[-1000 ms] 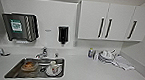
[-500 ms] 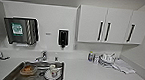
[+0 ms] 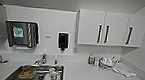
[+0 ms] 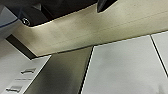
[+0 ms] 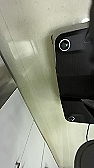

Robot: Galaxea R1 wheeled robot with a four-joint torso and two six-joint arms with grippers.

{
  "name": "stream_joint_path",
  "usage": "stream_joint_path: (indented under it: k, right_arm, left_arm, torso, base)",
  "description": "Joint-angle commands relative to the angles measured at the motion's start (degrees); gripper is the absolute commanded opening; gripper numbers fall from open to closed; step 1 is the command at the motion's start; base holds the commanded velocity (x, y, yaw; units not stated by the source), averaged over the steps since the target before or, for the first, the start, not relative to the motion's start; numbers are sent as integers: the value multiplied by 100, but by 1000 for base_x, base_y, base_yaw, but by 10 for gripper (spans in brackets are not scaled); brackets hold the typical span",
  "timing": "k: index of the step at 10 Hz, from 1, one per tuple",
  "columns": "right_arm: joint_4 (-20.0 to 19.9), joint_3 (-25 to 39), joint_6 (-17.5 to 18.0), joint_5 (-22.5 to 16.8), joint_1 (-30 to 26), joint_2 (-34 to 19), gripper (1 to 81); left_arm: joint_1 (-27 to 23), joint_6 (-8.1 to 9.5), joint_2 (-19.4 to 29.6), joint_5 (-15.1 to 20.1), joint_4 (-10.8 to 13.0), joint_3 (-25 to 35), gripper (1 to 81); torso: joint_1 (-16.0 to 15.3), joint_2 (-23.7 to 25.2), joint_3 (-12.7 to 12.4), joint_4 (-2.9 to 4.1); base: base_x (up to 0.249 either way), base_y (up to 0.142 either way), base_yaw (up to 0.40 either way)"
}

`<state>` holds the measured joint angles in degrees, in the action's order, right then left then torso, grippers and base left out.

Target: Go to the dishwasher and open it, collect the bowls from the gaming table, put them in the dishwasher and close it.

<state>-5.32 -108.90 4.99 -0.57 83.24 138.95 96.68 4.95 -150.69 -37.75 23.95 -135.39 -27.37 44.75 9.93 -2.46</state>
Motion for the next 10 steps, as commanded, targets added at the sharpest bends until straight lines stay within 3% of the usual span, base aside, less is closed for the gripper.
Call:
stream_joint_path:
  k: [1,2,4,5,8,9,10]
  right_arm:
    - [-84,116,20,-277,-434,-189,811]
    - [-101,142,20,-268,-452,-216,811]
    - [-101,186,20,-268,-470,-216,811]
    - [-101,186,20,-268,-461,-216,811]
    - [-93,168,20,-277,-470,-189,811]
    - [-93,168,20,-277,-478,-189,811]
    - [-93,159,20,-268,-487,-189,811]
  left_arm:
    - [-145,163,555,-320,302,91,811]
    - [-145,330,662,-347,416,231,811]
    - [-154,990,636,-654,892,381,811]
    - [-154,1245,522,-883,1076,364,811]
    - [-180,1420,83,-892,1242,398,811]
    - [-180,1509,99,-900,1383,469,811]
    - [-180,1518,134,-900,1419,443,811]
  torso:
    - [-357,553,0,0]
    - [-479,748,0,0]
    - [-735,1155,544,0]
    - [-824,1294,601,0]
    - [-1167,1843,1052,0]
    - [-1301,2053,726,0]
    - [-1417,2228,813,0]
  base:
    - [0,0,0]
    - [0,0,0]
    - [0,0,0]
    - [0,0,0]
    - [0,0,0]
    - [0,0,0]
    - [0,0,0]
